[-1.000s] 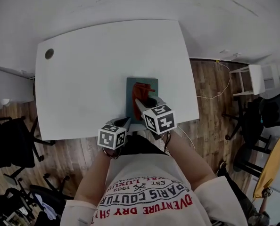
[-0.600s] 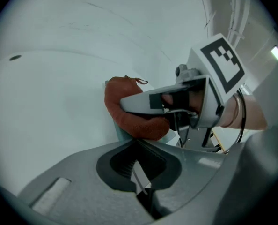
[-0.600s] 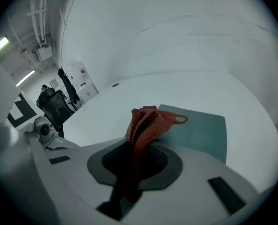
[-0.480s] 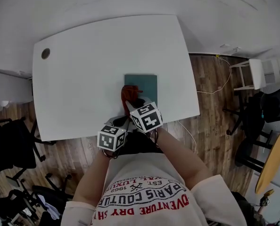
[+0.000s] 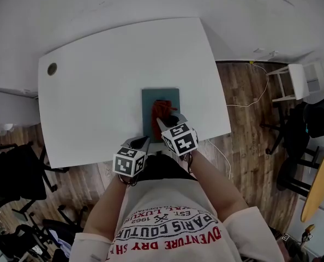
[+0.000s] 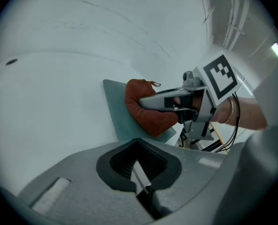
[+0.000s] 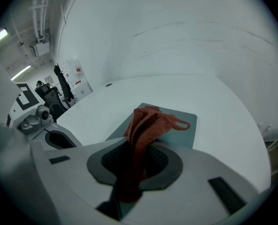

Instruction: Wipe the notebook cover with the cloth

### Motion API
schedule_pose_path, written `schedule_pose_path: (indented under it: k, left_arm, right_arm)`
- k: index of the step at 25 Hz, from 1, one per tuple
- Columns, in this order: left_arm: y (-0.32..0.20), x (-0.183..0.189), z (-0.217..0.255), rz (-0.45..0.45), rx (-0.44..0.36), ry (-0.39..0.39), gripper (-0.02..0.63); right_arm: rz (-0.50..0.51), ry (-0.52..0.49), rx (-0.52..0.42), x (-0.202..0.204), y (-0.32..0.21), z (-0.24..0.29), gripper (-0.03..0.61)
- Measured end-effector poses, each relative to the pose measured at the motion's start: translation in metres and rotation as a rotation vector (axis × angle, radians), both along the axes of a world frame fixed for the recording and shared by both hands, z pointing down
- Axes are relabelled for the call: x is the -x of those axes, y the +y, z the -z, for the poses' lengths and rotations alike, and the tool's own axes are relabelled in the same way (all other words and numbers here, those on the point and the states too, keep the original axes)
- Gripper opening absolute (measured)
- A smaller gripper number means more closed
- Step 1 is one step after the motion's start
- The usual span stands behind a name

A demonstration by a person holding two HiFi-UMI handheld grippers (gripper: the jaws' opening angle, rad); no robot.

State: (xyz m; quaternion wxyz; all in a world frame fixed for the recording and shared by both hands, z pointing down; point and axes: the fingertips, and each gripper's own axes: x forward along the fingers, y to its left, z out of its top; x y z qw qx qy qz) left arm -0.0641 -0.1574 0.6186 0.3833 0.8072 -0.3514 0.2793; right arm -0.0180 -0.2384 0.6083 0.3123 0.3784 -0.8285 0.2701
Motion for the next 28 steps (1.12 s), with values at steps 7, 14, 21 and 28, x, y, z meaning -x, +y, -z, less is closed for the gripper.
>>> schedule_pose_path:
  k: [7, 14, 21, 28]
  left_arm:
    - [-0.002, -0.002, 0.001, 0.004, -0.002, 0.01, 0.009]
    - [0.0, -0.004, 0.0, 0.016, -0.008, 0.005, 0.009]
    - [-0.001, -0.003, 0.001, 0.011, -0.015, 0.02, 0.009]
    - [-0.003, -0.004, 0.0, 0.017, -0.018, 0.053, 0.009]
  right_arm:
    - [-0.07, 0.014, -0.003, -0.045, 0.0, 0.001, 0.08]
    - [-0.167, 0.049, 0.011, -0.094, 0.005, -0.002, 0.08]
    - [-0.188, 0.093, 0.008, -0.093, 0.016, 0.018, 0.074]
    - [-0.03, -0.021, -0.011, -0.011, 0.05, 0.047, 0.074]
